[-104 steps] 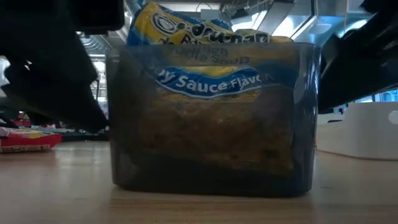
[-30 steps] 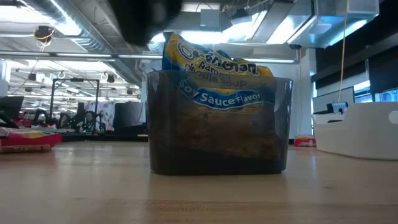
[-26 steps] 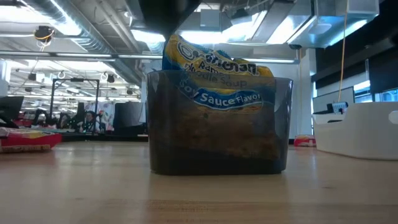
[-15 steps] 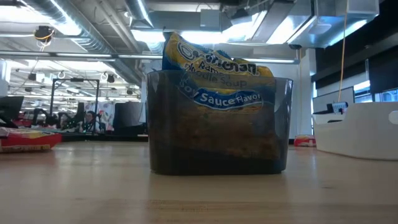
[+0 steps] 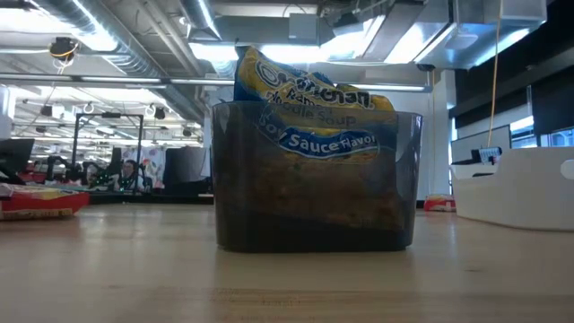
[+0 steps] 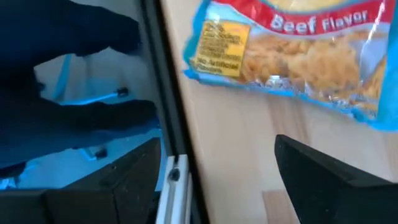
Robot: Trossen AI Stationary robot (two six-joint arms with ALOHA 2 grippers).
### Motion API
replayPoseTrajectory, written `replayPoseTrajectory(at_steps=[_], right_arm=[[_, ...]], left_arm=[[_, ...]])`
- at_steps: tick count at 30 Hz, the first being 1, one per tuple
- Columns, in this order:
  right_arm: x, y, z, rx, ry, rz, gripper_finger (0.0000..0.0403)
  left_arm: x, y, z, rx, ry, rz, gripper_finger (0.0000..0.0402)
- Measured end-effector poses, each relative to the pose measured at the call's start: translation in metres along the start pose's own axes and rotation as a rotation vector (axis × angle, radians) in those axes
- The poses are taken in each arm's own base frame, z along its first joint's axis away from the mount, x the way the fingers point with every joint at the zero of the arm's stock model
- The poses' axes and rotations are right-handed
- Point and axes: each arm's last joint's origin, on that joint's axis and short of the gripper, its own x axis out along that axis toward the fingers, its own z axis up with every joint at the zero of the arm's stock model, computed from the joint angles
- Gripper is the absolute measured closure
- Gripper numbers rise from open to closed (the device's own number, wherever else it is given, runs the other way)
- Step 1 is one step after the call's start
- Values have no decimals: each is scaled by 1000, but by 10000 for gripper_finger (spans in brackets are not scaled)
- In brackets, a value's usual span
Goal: Sort Maruchan noodles
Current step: Put the right light blue noodle pack into the transparent bin
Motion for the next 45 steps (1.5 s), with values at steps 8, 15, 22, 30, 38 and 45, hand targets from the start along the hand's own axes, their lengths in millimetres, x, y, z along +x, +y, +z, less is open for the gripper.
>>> replayPoseTrajectory(at_steps=[8,15,22,30,38,45], right_arm=[[40,-1,16,-50,-131,-84,111],[76,5,68,-128,-250,-12,111],[66,-3,105,-134,-280,-13,111],[11,-26,68,55,-440,-134,111],[47,-63,56,355,-609,28,111],[66,-84,66,425,-620,42,111]], left_arm=[[0,0,0,2,0,1,223],[1,2,0,5,8,8,223],[1,7,-3,6,48,38,223],[7,20,-25,-28,104,129,223],[16,38,-44,-43,90,245,223],[16,37,-45,-39,92,245,223]])
